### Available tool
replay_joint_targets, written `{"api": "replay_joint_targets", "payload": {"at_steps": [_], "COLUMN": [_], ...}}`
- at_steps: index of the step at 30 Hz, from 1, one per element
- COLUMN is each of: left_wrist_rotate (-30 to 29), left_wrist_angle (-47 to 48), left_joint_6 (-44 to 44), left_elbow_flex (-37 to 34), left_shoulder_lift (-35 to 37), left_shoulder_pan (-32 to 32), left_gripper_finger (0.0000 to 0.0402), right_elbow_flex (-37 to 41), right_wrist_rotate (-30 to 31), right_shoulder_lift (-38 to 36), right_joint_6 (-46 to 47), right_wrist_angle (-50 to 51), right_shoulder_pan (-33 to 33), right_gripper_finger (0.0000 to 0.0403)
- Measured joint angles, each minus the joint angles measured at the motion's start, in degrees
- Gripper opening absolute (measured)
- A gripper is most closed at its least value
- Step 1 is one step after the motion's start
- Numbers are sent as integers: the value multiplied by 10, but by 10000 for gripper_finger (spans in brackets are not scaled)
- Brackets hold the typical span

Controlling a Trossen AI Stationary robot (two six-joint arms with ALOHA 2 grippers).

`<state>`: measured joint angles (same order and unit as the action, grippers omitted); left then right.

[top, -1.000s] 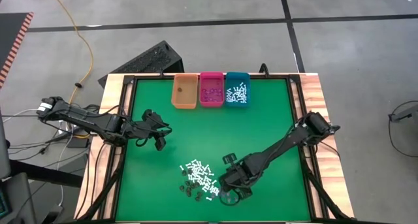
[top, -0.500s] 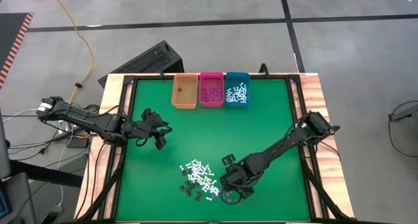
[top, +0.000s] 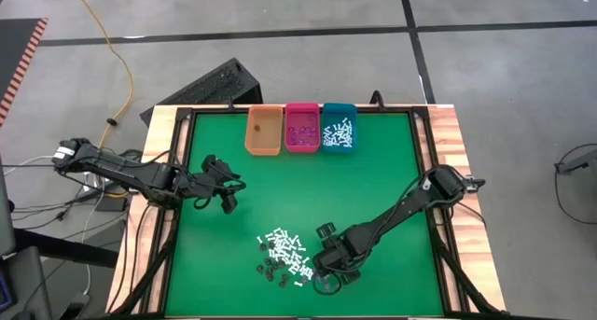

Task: Sort Halloween decoration
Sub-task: Put the white bone toy into the blue bin

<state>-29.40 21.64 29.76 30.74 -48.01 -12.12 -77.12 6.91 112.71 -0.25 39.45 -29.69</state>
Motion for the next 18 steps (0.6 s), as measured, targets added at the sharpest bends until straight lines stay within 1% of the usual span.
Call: {"api": "replay_joint_targets", "payload": {"at_steps": [2, 4, 7, 12, 14, 18], "left_wrist_rotate": [-6, -15, -26, -28, -28, -28], "left_wrist_angle": [0, -1, -1, -1, -1, -1], "left_joint_6": [0, 0, 2, 3, 4, 5], "left_elbow_flex": [0, 0, 0, 0, 0, 0], "left_shoulder_lift": [0, 0, 0, 0, 0, 0], "left_shoulder_pan": [0, 0, 0, 0, 0, 0], "left_gripper_finger": [144, 144, 144, 144, 144, 144], "right_elbow_flex": [0, 0, 0, 1, 1, 1], "right_wrist_rotate": [8, 8, 5, 6, 2, -9], "right_shoulder_lift": [0, 0, 1, 1, 1, -6], "right_joint_6": [13, 25, 37, 54, 66, 88], "right_wrist_angle": [2, 4, 5, 7, 7, 8], "right_shoulder_pan": [2, 3, 6, 13, 15, 26], "right_gripper_finger": [164, 143, 98, 22, 16, 26]}}
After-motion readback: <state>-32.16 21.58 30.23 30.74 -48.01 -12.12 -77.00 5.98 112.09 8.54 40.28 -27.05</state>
